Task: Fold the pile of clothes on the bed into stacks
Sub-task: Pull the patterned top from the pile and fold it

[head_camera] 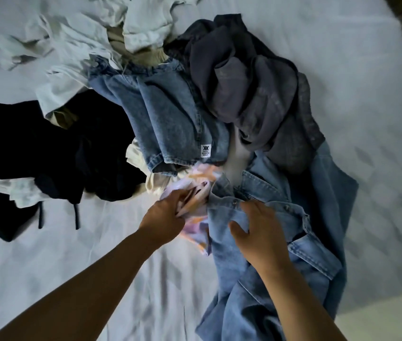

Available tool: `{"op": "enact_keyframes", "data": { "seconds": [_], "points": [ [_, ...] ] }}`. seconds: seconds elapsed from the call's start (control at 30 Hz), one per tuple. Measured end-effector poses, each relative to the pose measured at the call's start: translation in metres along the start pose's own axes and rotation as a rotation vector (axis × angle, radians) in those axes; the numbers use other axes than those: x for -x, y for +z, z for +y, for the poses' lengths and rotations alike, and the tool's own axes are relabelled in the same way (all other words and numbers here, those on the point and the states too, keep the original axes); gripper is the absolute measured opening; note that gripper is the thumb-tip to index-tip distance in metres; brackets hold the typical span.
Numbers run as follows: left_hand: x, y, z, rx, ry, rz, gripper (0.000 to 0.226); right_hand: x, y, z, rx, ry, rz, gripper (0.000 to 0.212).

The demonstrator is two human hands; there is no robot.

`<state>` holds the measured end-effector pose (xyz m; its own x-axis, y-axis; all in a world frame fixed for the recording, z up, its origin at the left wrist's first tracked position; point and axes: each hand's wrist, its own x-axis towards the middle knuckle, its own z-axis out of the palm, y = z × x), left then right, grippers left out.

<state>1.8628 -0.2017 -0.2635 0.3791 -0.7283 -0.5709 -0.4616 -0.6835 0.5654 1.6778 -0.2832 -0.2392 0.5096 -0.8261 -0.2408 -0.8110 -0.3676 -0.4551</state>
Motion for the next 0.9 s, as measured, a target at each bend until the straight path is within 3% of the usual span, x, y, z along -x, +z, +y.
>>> {"op": "enact_keyframes", "data": {
  "seconds": [0.17,0.27,0.37,0.5,0.57,0.77,0.9],
  "points": [
    [0.062,-0.037,-0.025,-0.010,-0.027,0.111,0.033,0.011,-0.015,-0.038,-0.065,-0.092,-0.066,0.049],
    [0.099,-0.063,-0.037,-0.011,0.021,0.220,0.046,0.020,-0.016,-0.069,-0.052,-0.206,-0.074,0.050],
    [0.134,-0.093,-0.035,0.181,0.040,0.252,0.046,0.027,-0.018,-0.102,-0.062,-0.345,-0.134,0.062],
    [0.170,-0.125,-0.022,0.392,0.145,0.194,0.027,0.035,-0.022,-0.142,-0.103,-0.503,-0.287,0.079],
    [0.189,-0.143,-0.023,0.465,0.174,0.245,0.021,0.040,-0.026,-0.168,-0.124,-0.584,-0.302,0.080],
    [0.222,-0.178,-0.016,0.652,0.299,0.357,0.015,0.048,-0.048,-0.225,-0.162,-0.717,-0.183,0.069],
    [0.245,-0.205,-0.006,0.683,0.377,0.388,0.009,0.053,-0.057,-0.257,-0.190,-0.729,-0.319,0.022]
  ]
}}
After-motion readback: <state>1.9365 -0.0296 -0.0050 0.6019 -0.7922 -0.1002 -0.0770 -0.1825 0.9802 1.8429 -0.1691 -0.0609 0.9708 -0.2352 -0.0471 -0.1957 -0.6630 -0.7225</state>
